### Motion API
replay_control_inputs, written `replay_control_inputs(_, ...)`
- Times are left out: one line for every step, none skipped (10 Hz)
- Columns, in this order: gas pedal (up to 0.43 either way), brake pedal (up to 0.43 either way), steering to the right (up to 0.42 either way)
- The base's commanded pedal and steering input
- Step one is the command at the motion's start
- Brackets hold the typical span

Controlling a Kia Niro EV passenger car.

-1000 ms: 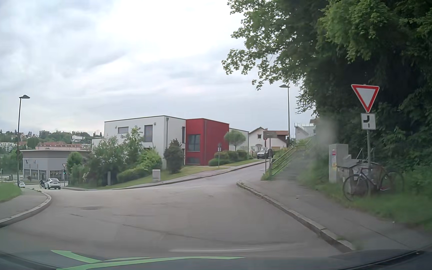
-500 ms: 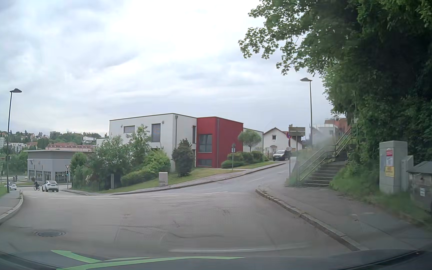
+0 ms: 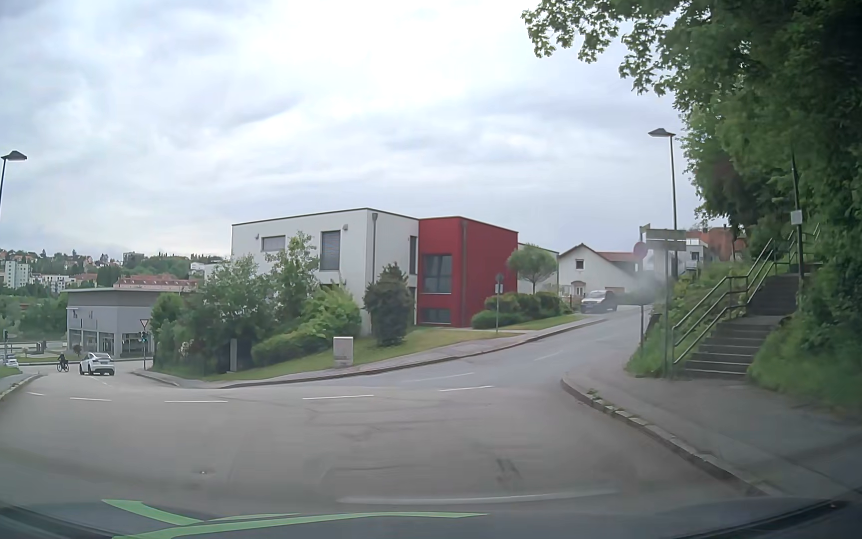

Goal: Follow the waypoints while adhering to traffic rules and regulations

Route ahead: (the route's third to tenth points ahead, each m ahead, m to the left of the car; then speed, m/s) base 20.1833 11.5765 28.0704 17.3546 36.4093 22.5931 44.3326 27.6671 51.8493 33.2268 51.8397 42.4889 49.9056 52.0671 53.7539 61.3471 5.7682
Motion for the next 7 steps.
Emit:
replay_control_inputs(0.0,0.189,-0.085)
replay_control_inputs(0.0,0.189,-0.09)
replay_control_inputs(0.0,0.195,-0.093)
replay_control_inputs(0.0,0.195,-0.097)
replay_control_inputs(0.0,0.195,-0.104)
replay_control_inputs(0.0,0.189,-0.114)
replay_control_inputs(0.0,0.207,-0.122)
